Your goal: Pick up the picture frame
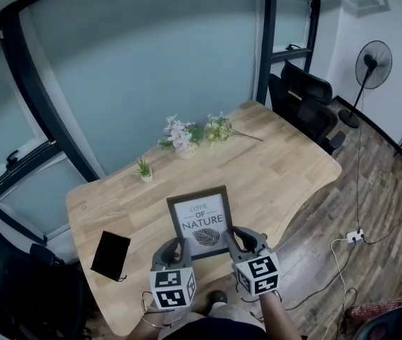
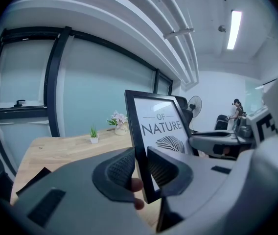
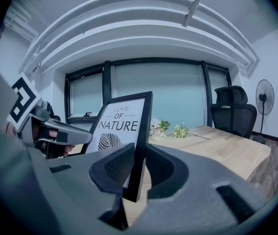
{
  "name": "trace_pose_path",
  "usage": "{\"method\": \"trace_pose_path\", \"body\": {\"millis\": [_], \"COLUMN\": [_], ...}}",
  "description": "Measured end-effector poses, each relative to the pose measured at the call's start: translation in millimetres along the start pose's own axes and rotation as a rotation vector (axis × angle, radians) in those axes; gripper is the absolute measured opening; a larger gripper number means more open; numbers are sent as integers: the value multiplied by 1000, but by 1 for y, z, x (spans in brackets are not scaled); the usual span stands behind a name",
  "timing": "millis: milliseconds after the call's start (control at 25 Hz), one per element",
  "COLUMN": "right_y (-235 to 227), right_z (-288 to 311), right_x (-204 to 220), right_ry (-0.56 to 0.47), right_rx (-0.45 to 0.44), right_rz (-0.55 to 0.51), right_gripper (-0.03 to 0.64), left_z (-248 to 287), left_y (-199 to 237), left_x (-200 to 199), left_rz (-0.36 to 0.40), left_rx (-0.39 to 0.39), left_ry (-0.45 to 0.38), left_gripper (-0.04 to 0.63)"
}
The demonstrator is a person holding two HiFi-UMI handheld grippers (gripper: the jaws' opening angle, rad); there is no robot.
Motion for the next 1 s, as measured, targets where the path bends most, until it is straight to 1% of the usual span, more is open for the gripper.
{"method": "trace_pose_path", "body": {"millis": [640, 1000], "right_y": [46, 68], "right_z": [-14, -31], "right_x": [-9, -12], "right_ry": [-17, -30], "right_rx": [49, 67], "right_rz": [-44, -60], "right_gripper": [71, 71], "left_z": [-36, -61], "left_y": [22, 27], "left_x": [4, 7], "left_rz": [-46, -50], "left_rx": [7, 32], "left_ry": [-45, -57], "left_gripper": [71, 71]}}
Point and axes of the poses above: the fingertips, and each gripper's own axes: z forward along the fingers, y to its left, x out of its underside, the point moved 7 cm from there along -z, backward along the fingers, and after that the axes turned 11 degrees about -x, right-handed, at the moved point
